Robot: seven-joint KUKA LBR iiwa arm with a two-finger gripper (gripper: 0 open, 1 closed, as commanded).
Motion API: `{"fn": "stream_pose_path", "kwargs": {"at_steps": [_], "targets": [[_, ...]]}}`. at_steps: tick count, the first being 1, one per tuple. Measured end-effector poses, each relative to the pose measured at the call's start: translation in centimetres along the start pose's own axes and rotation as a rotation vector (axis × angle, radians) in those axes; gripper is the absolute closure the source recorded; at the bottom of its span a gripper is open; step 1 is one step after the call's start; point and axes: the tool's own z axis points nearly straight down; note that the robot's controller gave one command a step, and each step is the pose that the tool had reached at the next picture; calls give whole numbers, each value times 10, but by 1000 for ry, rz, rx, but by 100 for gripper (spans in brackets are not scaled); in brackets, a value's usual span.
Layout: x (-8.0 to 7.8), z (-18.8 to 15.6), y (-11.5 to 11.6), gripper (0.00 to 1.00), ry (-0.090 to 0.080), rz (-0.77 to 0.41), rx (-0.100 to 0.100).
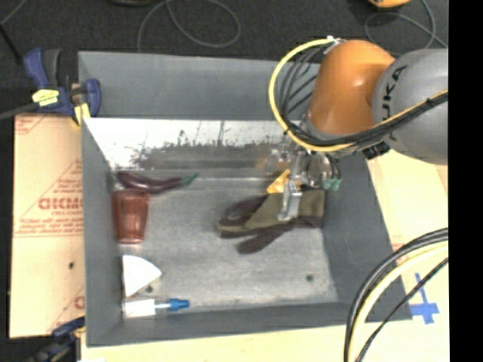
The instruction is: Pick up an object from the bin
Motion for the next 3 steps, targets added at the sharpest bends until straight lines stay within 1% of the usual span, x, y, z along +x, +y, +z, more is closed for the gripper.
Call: {"fn": "stream_pose_path", "kwargs": {"at_steps": [1,2,3], "targets": [[-1,-5,0,100,-8,-1,1],[-1,-5,0,100,-8,-1,1],[-7,-48,-1,100,-2,0,0]]}}
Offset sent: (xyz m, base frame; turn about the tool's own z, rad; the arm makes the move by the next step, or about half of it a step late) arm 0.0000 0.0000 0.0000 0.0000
